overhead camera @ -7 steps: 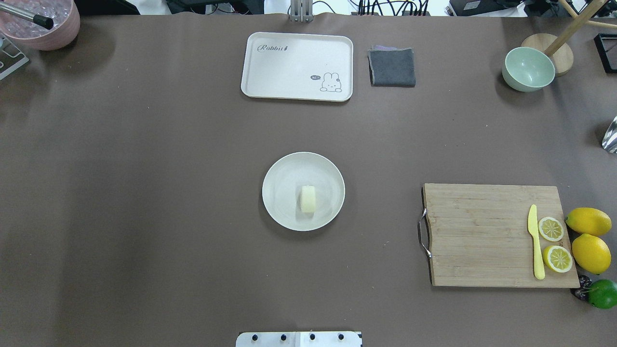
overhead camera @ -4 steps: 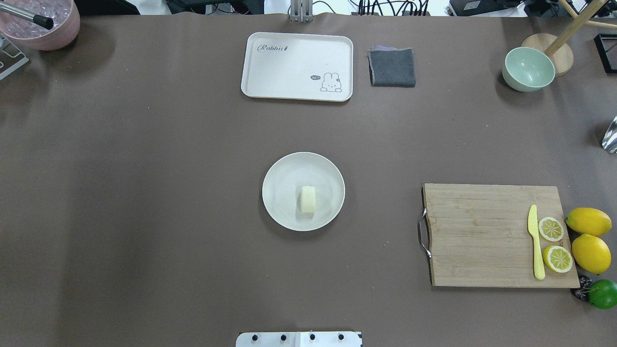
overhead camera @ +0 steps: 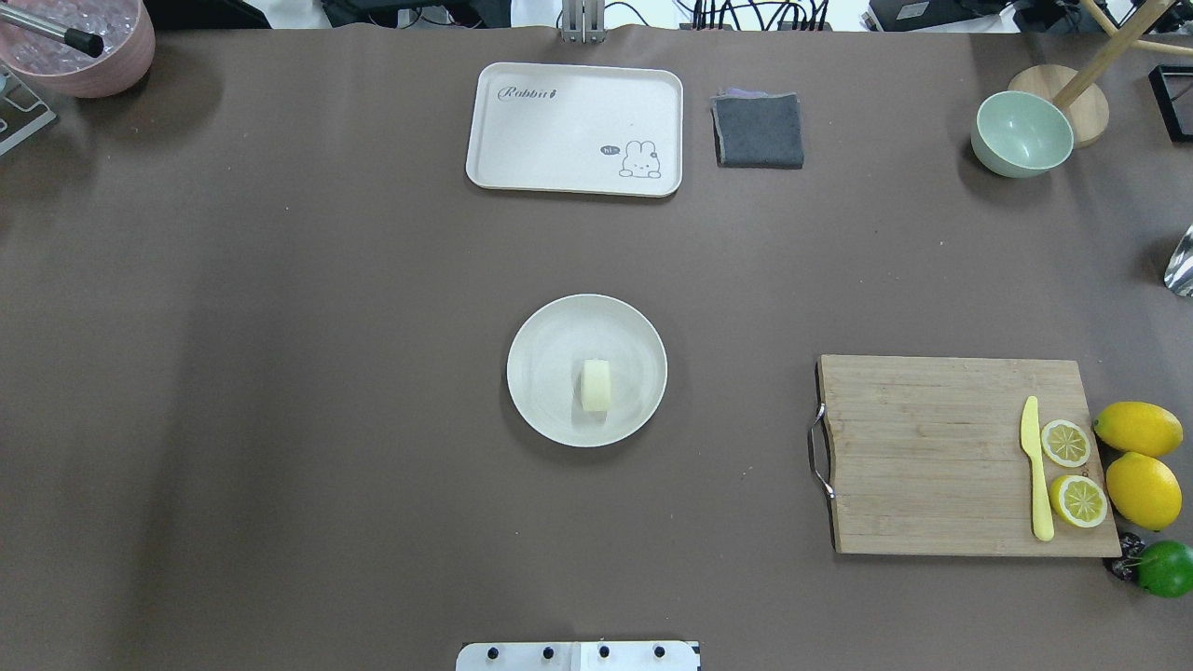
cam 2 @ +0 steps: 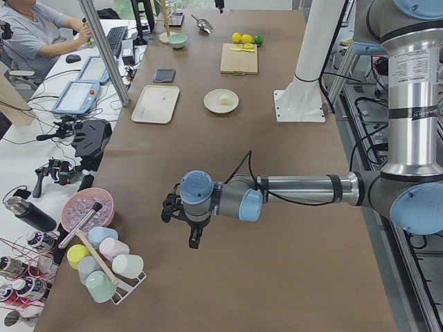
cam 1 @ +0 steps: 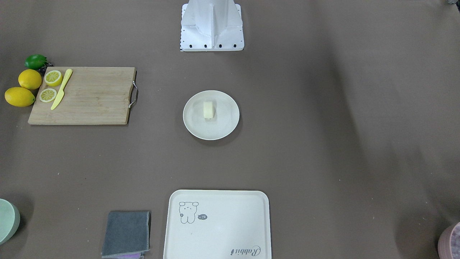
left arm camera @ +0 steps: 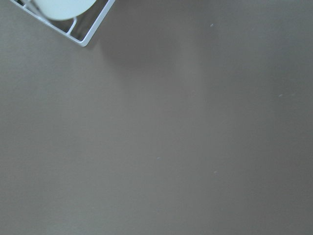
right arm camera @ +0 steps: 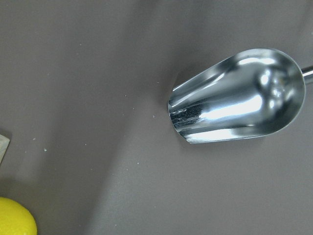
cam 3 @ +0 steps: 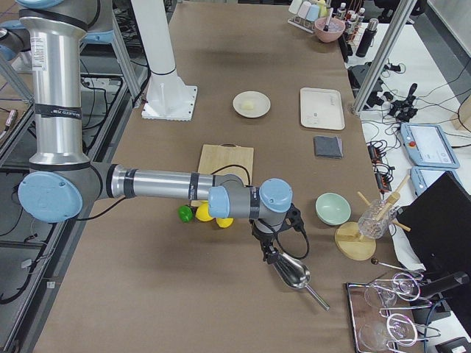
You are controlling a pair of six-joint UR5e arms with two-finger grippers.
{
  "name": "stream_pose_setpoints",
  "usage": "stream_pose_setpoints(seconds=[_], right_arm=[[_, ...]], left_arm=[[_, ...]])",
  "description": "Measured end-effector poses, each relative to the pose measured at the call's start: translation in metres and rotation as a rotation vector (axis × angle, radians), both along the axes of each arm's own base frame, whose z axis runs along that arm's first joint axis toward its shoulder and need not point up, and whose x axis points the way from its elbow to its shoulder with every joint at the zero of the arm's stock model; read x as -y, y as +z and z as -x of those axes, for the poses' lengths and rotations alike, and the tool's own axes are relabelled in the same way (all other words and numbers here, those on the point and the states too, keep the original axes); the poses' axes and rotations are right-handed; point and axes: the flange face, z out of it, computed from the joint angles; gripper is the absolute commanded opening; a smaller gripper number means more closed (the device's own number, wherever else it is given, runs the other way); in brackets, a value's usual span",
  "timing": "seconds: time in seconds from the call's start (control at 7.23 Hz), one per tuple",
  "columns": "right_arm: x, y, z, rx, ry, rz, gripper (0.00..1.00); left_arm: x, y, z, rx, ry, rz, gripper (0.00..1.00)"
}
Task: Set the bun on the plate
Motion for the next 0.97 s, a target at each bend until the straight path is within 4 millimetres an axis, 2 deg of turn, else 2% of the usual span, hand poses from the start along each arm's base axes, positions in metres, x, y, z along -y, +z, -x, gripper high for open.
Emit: stream_pose_setpoints(seconds=[0.55,0.97], right_arm=[[0.002,-0.004,0.000,0.002,0.001,-0.008,1.00],[0.001,-0.003,0.000,0.005,0.002,-0.007,1.00]], left_arm=[[0.010,-0.019,0.007,0.112,-0.019,-0.039,0.97],[0.005,-0.016,0.008,0.117,-0.020,-0.031,0.97]])
